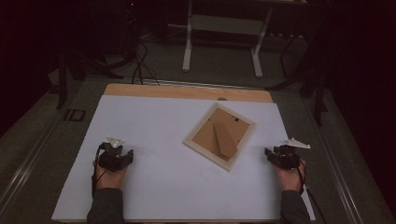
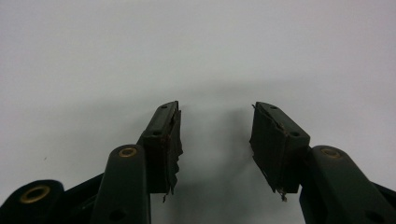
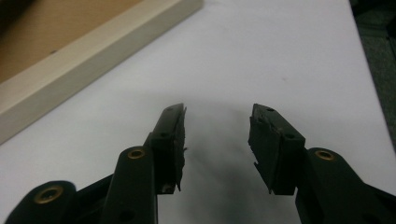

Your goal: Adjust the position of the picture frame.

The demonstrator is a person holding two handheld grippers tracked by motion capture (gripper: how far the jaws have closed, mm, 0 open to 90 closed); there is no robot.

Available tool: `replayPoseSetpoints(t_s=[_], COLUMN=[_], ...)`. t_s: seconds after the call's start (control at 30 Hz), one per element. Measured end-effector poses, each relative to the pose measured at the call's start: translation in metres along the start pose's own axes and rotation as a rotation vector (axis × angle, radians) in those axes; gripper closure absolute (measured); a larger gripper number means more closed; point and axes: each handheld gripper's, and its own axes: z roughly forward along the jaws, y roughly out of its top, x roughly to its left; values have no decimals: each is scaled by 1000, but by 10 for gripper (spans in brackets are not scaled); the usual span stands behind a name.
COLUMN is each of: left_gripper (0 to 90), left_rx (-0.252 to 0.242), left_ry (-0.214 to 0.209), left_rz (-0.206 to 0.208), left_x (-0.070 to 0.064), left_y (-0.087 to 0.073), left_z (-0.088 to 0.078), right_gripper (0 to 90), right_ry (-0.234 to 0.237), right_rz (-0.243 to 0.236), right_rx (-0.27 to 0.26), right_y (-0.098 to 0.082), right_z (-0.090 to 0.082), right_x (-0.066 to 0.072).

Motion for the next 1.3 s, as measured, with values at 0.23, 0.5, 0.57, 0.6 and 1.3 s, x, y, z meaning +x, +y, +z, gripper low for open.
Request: replayPoseSetpoints(t_s=[0.23,0.5,0.57,0.6,1.3], left_gripper=[468,460,457,457,465], left_rx=[-39,-15,-26,-33,-12], left_ry=[-50,-77,-58,-57,-134], left_rz=[29,57,72,80,24], left_x=[-5,-11,-15,-16,-12], left_y=[2,2,2,1,3], left_z=[-10,-9,-9,-10,-9], right_gripper=[552,543,543,542,660], right_ry=[24,28,31,37,82], right_rz=[-26,-47,-59,-63,-133], right_rx=[-1,-3,-9,-9,-14], right_y=[2,3,5,5,33], right_z=[-2,1,2,2,17], right_x=[5,18,23,25,43])
